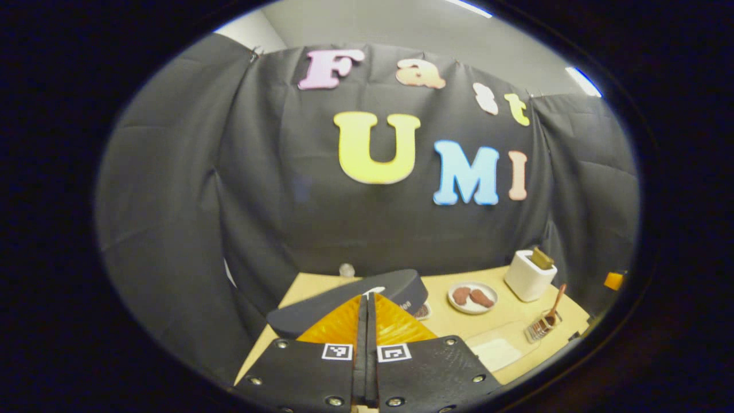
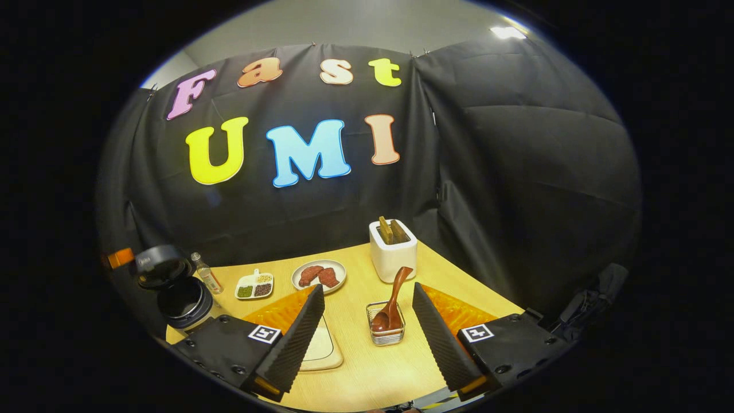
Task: Close the left gripper, press the button to open the rice cooker; take a wooden spoon from the chopstick holder with the right hand, scoop a spoonful of rice and pour it into the rice cooker, then put the wooden spoon back into the chopstick holder.
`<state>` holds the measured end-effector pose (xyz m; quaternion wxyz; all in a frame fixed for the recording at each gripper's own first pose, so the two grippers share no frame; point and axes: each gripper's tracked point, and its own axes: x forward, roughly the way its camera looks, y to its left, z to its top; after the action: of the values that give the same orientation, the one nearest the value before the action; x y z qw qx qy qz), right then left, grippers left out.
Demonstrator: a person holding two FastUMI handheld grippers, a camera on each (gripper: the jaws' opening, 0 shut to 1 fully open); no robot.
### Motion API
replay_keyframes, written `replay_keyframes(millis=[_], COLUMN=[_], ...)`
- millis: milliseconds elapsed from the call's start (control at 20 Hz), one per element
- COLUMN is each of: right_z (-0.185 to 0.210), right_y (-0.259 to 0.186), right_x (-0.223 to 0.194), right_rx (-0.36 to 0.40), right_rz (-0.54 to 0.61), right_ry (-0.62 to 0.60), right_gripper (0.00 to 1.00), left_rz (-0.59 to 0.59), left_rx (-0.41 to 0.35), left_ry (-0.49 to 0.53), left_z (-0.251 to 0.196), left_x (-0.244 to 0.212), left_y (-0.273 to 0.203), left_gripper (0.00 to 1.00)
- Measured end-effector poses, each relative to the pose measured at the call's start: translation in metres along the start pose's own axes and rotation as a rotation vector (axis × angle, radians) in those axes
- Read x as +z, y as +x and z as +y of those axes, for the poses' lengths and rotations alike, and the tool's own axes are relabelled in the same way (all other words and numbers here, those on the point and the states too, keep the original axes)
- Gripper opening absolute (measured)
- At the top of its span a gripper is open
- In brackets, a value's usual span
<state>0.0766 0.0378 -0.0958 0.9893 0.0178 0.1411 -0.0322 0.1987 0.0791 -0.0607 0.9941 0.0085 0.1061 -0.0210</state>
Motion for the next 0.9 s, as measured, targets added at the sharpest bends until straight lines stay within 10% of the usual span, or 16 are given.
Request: replay_keyframes(millis=[300, 400, 600, 900], right_z=[-0.011, -0.012, -0.024, -0.047], right_y=[0.052, 0.070, 0.098, 0.138], right_x=[0.010, 0.007, -0.003, -0.016], right_rx=[0.046, 0.068, 0.068, 0.049], right_rz=[0.032, 0.068, 0.130, 0.208], right_ry=[0.049, 0.079, 0.057, 0.089], right_gripper=[0.98, 0.99, 0.98, 0.98], left_rz=[-0.024, -0.003, -0.027, -0.005], left_rx=[0.095, 0.118, 0.208, 0.244], left_ry=[0.044, 0.057, 0.049, 0.051], left_z=[-0.008, -0.016, -0.019, -0.034], left_x=[0.011, 0.000, 0.003, -0.007], left_y=[-0.039, -0.046, -0.056, -0.061], left_gripper=[0.00, 0.17, 0.95, 0.95])
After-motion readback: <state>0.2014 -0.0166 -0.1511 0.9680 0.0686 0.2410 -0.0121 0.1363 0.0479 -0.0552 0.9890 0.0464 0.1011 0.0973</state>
